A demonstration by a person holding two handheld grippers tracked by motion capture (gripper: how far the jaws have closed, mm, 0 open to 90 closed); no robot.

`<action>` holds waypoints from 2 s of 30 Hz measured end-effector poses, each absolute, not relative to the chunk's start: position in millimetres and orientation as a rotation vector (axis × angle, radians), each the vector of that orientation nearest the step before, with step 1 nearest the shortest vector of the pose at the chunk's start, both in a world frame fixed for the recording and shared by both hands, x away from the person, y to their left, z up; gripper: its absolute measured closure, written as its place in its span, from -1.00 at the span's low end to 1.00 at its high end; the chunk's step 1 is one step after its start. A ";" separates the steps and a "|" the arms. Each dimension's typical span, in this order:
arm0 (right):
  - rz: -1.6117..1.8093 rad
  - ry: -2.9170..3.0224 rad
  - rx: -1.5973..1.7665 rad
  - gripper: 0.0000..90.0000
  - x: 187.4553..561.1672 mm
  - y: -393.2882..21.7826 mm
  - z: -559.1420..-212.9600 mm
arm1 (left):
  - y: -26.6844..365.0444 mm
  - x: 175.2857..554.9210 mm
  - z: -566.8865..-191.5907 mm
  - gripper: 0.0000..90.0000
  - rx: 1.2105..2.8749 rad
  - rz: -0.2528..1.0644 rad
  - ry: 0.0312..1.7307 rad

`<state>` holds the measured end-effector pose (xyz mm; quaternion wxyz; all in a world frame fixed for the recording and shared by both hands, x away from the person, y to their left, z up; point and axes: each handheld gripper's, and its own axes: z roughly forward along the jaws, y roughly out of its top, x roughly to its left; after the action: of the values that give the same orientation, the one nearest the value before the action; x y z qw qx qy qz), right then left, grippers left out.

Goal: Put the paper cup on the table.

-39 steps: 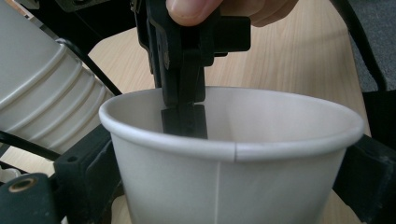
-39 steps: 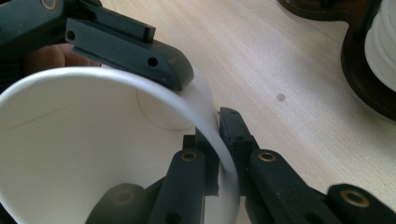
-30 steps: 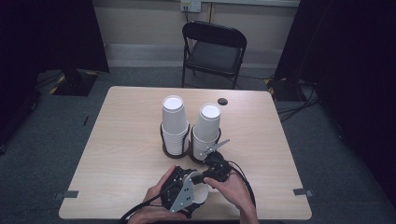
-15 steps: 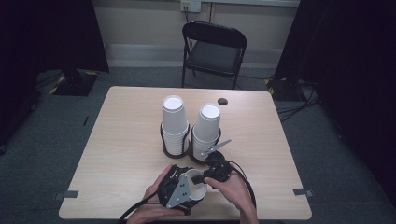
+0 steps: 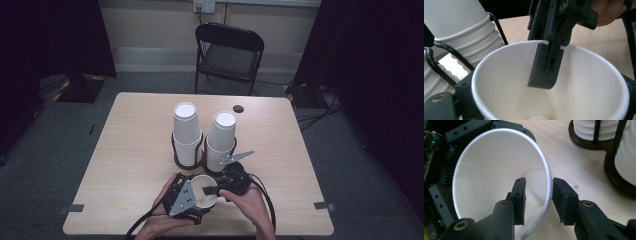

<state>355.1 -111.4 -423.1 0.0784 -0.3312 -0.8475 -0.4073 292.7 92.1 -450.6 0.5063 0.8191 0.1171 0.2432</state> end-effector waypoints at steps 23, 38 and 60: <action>-1.660 -2.465 -1.079 -0.12 348.3 -132.2 -425.1 | 105.8 298.4 -453.1 -0.81 1.874 0.561 0.434; -1.918 -2.348 -1.213 -0.39 337.8 -158.5 -432.3 | 128.1 300.7 -453.4 -0.81 1.781 0.563 0.553; -2.010 -2.347 -1.558 -0.69 316.0 -204.6 -454.4 | 182.9 324.8 -442.8 -0.81 1.655 0.654 0.751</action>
<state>316.0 -204.6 -454.4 -0.1590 -0.4445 -0.6696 -0.5734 324.8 182.9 -442.8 0.5687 0.7049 0.3197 0.2785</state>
